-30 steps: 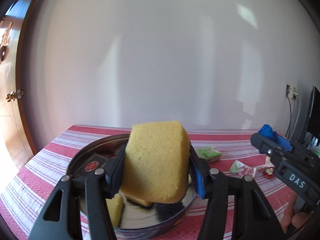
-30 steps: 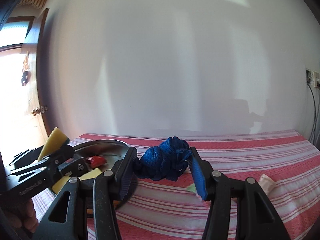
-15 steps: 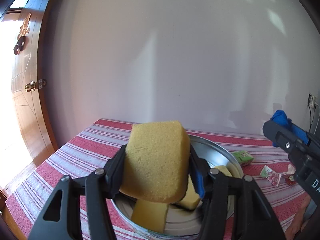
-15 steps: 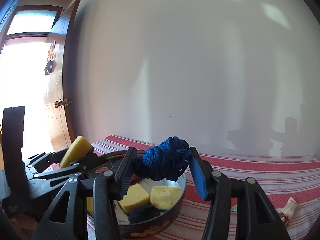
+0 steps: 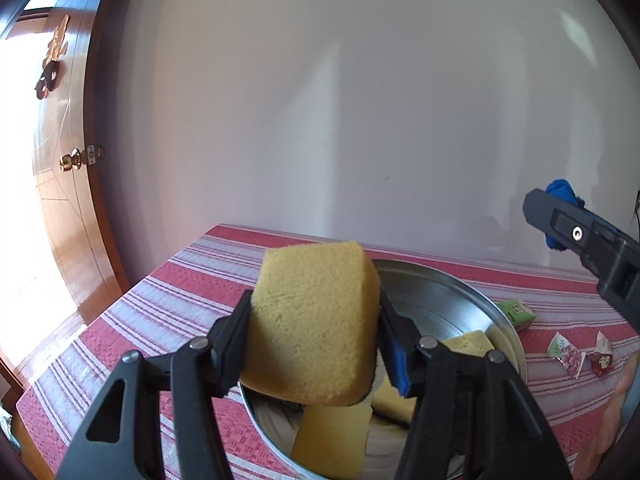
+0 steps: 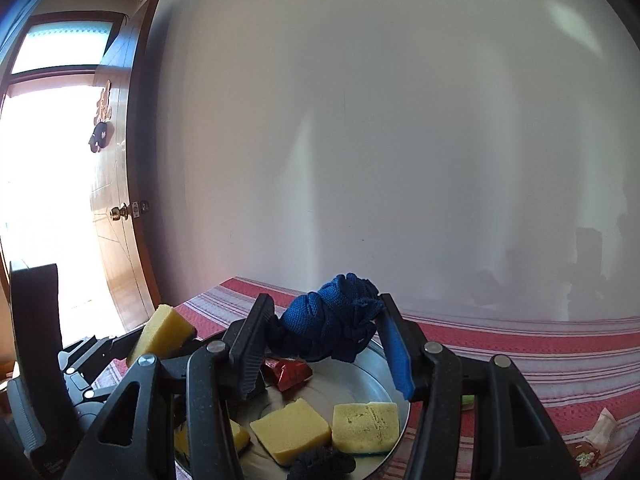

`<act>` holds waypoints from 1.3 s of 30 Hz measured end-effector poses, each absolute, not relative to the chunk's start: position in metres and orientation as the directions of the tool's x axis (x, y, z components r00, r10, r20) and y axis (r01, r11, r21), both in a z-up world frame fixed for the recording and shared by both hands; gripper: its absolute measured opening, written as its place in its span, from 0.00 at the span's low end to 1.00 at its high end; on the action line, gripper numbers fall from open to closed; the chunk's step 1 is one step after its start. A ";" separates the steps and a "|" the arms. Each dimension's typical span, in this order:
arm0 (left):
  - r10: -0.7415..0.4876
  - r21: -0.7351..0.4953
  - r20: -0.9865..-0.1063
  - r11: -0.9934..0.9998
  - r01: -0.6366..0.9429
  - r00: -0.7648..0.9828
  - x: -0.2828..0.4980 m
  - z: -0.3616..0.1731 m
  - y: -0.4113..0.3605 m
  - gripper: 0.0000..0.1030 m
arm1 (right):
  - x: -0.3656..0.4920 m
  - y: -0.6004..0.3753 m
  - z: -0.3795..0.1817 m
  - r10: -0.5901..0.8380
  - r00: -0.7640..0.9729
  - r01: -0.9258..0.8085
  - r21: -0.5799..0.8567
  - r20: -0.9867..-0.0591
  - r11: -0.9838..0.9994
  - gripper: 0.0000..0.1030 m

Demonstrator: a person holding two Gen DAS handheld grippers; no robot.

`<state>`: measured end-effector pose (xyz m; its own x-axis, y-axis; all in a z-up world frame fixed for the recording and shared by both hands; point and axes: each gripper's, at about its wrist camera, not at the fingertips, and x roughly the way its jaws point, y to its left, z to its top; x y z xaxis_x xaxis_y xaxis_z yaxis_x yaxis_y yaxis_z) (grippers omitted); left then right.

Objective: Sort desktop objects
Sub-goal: 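Carry the yellow sponge and blue ball over the metal pan with both tools, then open both tools to drop the sponge and blue ball into the pan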

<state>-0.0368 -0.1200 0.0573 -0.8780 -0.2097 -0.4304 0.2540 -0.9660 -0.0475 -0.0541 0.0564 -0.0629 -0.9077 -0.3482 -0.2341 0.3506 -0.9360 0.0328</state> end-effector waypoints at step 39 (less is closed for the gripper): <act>-0.167 0.019 -0.547 -0.982 0.188 -0.820 -0.072 0.037 -0.139 0.56 | -0.149 0.041 -0.083 -0.264 -0.801 0.280 0.053 -0.537 -0.958 0.54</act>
